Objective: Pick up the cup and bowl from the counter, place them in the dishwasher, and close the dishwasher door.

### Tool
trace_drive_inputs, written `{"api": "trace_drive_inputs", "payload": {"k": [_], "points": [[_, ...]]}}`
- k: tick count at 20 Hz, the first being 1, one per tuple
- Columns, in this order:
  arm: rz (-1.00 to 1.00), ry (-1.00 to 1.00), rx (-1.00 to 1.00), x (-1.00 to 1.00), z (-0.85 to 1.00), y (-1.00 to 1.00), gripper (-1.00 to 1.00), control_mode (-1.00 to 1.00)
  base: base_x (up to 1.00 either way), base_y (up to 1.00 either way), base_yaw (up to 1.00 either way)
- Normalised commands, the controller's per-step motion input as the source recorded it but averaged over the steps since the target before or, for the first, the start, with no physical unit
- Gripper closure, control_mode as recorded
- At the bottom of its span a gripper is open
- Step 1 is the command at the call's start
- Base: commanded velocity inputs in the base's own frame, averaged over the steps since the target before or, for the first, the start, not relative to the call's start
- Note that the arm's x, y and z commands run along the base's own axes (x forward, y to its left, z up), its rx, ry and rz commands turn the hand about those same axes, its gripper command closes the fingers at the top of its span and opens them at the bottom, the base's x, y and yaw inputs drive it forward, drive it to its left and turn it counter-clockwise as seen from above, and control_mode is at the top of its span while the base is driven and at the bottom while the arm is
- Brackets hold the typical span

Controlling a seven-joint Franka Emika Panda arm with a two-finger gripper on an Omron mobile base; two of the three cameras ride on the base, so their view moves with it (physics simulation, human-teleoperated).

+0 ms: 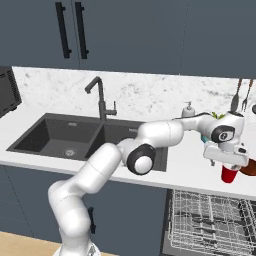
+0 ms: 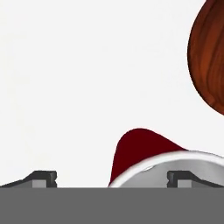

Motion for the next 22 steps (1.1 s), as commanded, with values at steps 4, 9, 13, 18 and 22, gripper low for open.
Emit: {"api": "trace_drive_inputs", "payload": {"k": [4,9,13,18,22], "points": [[0.00,0.01,0.00,0.00,0.00,0.00,1.00,-1.00,0.00,0.00,0.00],[0.00,0.00,0.00,0.00,0.00,0.00,1.00,-1.00,0.00,0.00,0.00],[0.00,0.00,0.00,0.00,0.00,0.00,1.00,-1.00,0.00,0.00,0.00],[0.01,0.00,0.00,-0.27,0.00,0.04,1.00,-1.00,0.00,0.00,0.00],[0.10,-0.02,0.00,-0.55,0.00,0.18,1.00,-1.00,0.00,0.00,0.00]]}}
